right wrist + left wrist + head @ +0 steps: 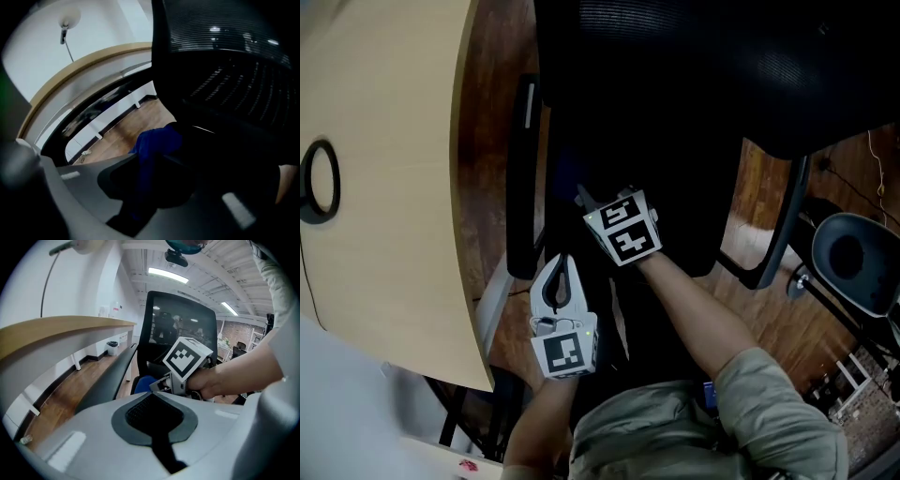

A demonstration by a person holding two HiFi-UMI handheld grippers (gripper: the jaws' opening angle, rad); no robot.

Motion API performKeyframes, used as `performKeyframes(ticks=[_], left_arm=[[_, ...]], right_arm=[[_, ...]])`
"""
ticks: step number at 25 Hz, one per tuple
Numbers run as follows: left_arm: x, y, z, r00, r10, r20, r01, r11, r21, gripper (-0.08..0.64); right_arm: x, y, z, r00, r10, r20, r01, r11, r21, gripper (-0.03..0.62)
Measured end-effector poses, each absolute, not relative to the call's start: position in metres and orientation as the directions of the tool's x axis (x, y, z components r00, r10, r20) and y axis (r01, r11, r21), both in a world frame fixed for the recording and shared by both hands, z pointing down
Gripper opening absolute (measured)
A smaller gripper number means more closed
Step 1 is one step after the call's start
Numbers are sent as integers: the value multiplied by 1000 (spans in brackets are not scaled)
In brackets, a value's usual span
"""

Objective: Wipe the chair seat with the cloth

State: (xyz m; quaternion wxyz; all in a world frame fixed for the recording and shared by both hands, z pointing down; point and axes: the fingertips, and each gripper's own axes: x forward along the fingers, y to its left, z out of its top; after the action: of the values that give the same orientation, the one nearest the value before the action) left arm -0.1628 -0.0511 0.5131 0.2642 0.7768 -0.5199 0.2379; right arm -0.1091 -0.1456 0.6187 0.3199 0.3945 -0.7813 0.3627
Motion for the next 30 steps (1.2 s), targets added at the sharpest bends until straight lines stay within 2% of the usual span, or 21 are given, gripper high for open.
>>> performKeyframes(ticks=[6,12,22,30], left_arm=[[-176,-40,521,367,-669,647,-925,-333,182,5],[-160,-34,527,464,-612,641,-874,-433,219,5],[-104,-37,528,556,-530,640,-794,-566,221,5],[-23,-16,528,634,-444,633,-704,-670,235,5]], right_arm=[[-147,-142,645,-478,-318,819,-822,489,-290,86],[-121,-139,655,-405,-341,848,-873,418,-249,86],[7,-112,651,-236,-421,876,-969,173,-178,86],[141,-72,650,-74,-461,884,-991,-65,-117,86]])
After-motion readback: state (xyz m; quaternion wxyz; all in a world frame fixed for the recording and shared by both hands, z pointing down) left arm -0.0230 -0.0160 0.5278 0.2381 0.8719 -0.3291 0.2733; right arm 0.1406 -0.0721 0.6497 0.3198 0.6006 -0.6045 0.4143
